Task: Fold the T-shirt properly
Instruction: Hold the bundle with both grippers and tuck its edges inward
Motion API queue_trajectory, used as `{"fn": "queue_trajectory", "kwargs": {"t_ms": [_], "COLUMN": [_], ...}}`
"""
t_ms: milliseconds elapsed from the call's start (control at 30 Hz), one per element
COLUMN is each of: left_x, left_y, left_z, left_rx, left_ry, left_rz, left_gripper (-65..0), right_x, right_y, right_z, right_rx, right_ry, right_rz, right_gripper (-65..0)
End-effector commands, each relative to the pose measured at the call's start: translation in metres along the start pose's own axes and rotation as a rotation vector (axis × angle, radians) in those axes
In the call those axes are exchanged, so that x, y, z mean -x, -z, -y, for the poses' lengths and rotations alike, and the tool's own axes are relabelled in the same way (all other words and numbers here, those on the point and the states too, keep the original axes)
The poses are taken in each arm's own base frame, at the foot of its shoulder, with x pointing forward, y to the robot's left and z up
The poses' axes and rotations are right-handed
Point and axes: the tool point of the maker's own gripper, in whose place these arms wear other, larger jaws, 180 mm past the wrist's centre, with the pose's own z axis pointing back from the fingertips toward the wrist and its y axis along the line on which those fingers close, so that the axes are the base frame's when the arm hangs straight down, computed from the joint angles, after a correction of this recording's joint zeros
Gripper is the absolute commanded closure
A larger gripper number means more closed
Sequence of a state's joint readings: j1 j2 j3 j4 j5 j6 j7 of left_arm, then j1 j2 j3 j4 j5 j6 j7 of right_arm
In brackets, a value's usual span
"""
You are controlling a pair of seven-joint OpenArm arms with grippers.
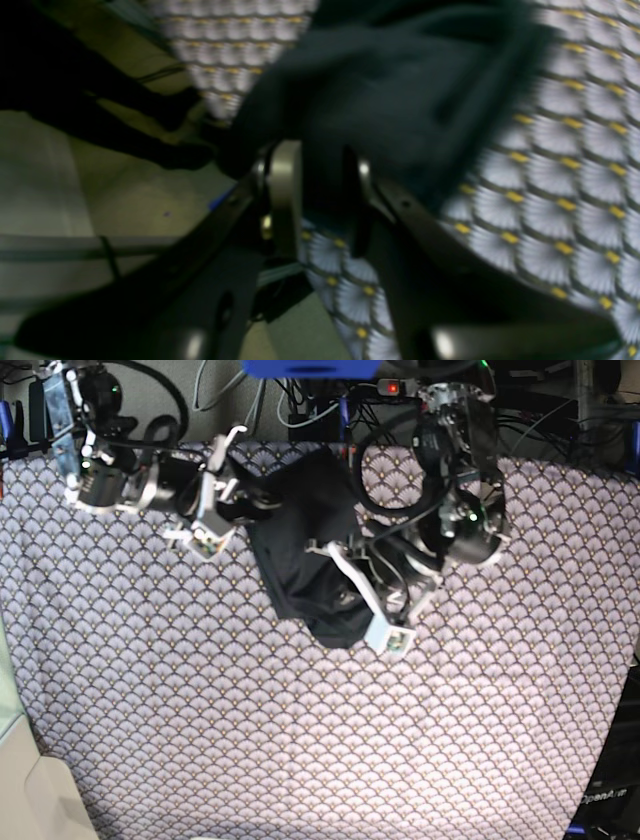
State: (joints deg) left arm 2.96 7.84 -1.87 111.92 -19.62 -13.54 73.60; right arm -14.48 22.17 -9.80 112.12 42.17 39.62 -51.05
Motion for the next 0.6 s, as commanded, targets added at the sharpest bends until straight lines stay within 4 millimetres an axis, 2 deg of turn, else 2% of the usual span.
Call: {"fn": "queue_trajectory", "kwargs": {"t_ms": [0,100,233,567], "left_x": [-0.013,-0.011,-0.004,-0.001], "left_y": [0.000,0.011,0.025,0.068], "left_z": [0.002,-0.006,-0.016,-0.033], "left_rx": [0.013,0.008,0.002,0.007], "left_ry": [0.004,-0.015,-0.036,-0.097], "left_rz": [0.036,0.035,0.026,0.020], "left_gripper": [0.0,0.0,0.0,0.0], "right_x": [-0.017,-0.020,-0.026,-0.035], "right_y": [-0.002,0.003,0.003,0.008], "right_z": [-0.002,-0.008,-0.004,0.000], "right_rx": [-0.013,-0.034,-0.028,-0.022], "right_ry": [-0.036,-0.039,-0.051,-0.062], "right_rz": [0.049,0.059,0.068,0.073], "right_gripper": [-13.2,-13.2,-13.2,-13.2]}}
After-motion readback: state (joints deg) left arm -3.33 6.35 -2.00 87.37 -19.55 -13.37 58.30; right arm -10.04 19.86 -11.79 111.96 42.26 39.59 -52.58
